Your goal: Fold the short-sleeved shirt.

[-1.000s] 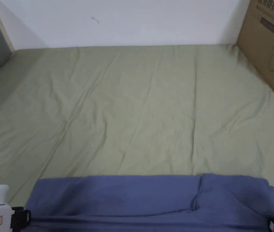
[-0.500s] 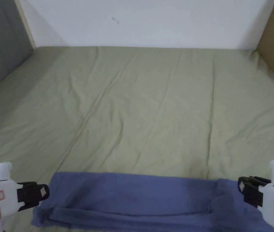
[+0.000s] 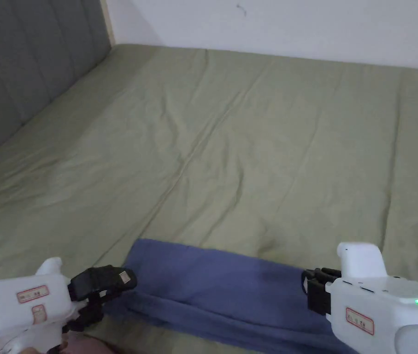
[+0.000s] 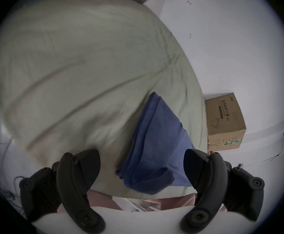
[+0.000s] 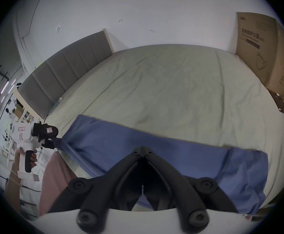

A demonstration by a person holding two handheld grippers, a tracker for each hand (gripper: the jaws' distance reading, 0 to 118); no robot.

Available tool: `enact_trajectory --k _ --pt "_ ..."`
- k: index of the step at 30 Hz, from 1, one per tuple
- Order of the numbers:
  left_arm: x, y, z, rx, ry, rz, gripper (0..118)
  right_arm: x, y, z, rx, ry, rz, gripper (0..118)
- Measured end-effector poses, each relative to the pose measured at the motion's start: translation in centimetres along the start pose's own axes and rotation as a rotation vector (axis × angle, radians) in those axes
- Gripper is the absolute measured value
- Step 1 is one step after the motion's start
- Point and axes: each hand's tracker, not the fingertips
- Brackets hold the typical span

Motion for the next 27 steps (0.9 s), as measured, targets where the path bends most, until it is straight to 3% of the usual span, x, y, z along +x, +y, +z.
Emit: enact_trajectory --k 3,4,5,7,10,14,18,23,27 --pt "-1.0 0.8 -0.7 0.002 -0.027 -0.013 106 -1.0 -0.1 -0.5 -0.031 0.014 -0.008 0" --pt "-1.7 1.3 -0.9 -0.001 -0.068 0.028 103 -1.0 -0.3 -0.7 -0.042 0.017 -0.011 0" --pt "-2.0 1.6 -0.8 0.010 -0.063 0.073 92 -1.1 -0.3 -0.7 -0.044 0.006 -0.015 0" --pt "-2.2 1.6 -1.1 0.062 -0.022 0.105 4 -1.0 -0.5 -1.1 -0.060 0.005 -0.034 0" --pt "-1.6 1.2 -3.8 -0.083 -0.079 0.102 4 0.2 -0.9 -1.1 -0.079 0.009 -0.097 0" --pt "1.8 1.7 -1.3 -0.021 0.005 -0.017 4 2.1 -1.3 0.5 -0.067 -0.034 -0.118 0" --pt "7.3 2.4 1.2 0.041 -0.006 -0.130 4 4.4 -1.2 2.4 -0.038 -0.071 -0.196 0" --pt "18.2 0.6 0.9 0.030 -0.073 -0.425 4 7.1 -1.9 5.7 0.021 -0.115 -0.255 0" --pt "25.1 -3.6 -3.1 -0.081 -0.195 -0.581 4 9.3 -2.9 8.0 0.055 -0.148 -0.294 0"
